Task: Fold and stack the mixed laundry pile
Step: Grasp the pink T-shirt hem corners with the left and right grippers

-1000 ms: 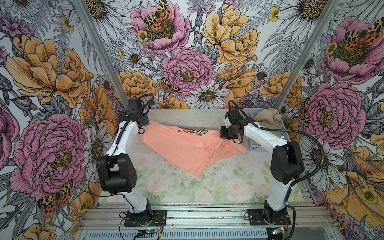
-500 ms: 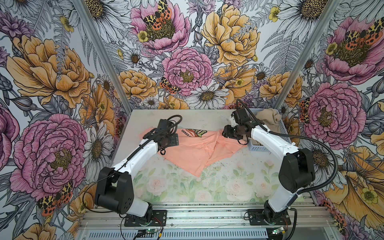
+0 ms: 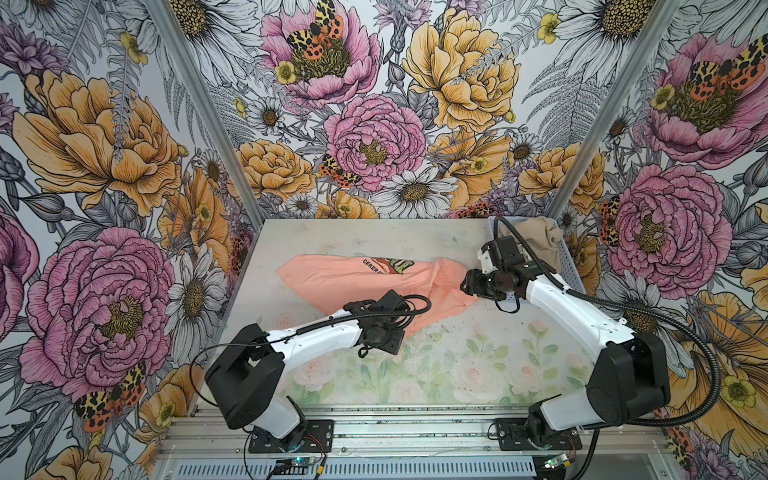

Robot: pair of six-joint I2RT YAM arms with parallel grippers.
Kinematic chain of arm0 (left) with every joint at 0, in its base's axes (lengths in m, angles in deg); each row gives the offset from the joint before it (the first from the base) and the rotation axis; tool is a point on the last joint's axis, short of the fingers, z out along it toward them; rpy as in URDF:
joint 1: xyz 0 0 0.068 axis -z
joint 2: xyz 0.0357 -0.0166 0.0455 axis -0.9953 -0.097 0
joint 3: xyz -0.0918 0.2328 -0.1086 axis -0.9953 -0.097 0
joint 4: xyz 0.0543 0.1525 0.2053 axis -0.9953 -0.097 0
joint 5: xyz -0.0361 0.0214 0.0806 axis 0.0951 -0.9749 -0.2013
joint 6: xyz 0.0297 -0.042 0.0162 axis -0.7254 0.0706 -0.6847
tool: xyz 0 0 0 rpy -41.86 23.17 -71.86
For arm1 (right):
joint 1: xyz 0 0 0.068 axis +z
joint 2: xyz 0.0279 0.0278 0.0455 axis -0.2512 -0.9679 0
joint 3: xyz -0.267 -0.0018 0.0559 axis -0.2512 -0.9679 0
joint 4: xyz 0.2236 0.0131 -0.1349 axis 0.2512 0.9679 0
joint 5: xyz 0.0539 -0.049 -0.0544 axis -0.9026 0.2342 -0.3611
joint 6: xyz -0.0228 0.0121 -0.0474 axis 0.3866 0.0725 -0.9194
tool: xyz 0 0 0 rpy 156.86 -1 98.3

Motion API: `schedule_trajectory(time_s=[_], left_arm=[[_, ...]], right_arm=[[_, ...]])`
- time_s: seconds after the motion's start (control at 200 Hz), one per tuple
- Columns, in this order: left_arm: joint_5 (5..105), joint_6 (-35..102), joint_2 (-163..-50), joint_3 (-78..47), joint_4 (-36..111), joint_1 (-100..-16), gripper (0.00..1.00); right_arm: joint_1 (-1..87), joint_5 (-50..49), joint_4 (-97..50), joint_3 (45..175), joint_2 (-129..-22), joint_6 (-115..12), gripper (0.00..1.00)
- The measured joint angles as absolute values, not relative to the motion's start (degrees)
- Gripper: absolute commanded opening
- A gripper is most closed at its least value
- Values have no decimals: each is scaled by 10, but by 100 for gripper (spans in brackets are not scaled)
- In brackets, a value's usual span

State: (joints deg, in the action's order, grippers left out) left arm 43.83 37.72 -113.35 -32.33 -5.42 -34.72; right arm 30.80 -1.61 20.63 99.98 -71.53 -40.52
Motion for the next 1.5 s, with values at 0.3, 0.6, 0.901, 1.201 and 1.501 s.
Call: schedule_trajectory(time_s=[0.3, 0.6, 0.901, 1.201, 1.501], left_arm=[[437, 371, -1187, -297, -63, -317, 45], [425, 371, -1230, -292, -66, -310, 36], [390, 375, -1237, -287, -67, -309, 0], [314, 391, -1092, -312, -132, -323, 0], [251, 401, -878, -312, -209, -444, 0]], right_arm=[[306, -16, 208, 996, -696, -405, 60], [302, -16, 208, 996, -693, -405, 60], [302, -16, 207, 983, -693, -407, 61], [298, -15, 200, 961, -703, -414, 61], [298, -15, 154, 923, -770, -396, 61]])
